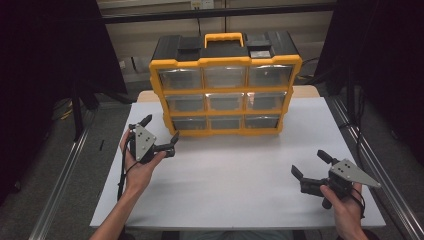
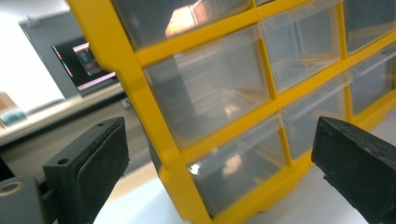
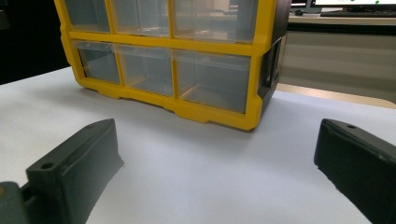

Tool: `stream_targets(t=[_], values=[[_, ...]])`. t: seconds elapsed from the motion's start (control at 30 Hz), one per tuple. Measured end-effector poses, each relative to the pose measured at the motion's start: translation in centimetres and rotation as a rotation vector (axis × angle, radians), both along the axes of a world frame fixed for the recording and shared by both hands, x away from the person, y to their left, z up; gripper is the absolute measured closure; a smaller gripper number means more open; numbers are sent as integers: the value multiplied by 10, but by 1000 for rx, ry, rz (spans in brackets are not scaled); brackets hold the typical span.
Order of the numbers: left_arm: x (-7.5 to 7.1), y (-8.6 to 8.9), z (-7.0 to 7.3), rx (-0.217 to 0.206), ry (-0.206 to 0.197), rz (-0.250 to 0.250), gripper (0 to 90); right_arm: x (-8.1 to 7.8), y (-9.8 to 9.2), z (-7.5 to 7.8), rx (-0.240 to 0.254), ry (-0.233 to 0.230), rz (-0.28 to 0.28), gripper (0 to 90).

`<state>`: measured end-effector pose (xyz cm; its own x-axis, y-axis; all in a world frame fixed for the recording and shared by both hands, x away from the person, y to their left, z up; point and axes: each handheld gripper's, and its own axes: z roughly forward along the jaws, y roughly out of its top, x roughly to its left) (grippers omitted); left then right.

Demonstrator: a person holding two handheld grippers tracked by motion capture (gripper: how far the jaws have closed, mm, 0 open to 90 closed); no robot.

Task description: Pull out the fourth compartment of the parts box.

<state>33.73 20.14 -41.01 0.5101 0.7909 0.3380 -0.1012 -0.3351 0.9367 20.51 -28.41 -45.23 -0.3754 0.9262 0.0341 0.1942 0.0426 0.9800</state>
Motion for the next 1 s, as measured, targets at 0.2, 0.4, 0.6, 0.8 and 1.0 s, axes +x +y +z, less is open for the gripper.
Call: stream_targets(t=[0.2,0.4,0.6,0.8,1.0], values=[[7,-9,5,107,-82,4,28,-1,0,0,0,-7,-1,0],[11,-11,6,197,-140,15,31,0,0,0,0,-6,1,0],[16,-16,6,326,-228,3,12,0,0,0,-1,-7,0,0],[18,-23,10,400,-278,-7,18,0,0,0,-2,-8,1,0],[24,-26,13,512,-372,2,36,-1,-1,1,-2,-9,4,0]])
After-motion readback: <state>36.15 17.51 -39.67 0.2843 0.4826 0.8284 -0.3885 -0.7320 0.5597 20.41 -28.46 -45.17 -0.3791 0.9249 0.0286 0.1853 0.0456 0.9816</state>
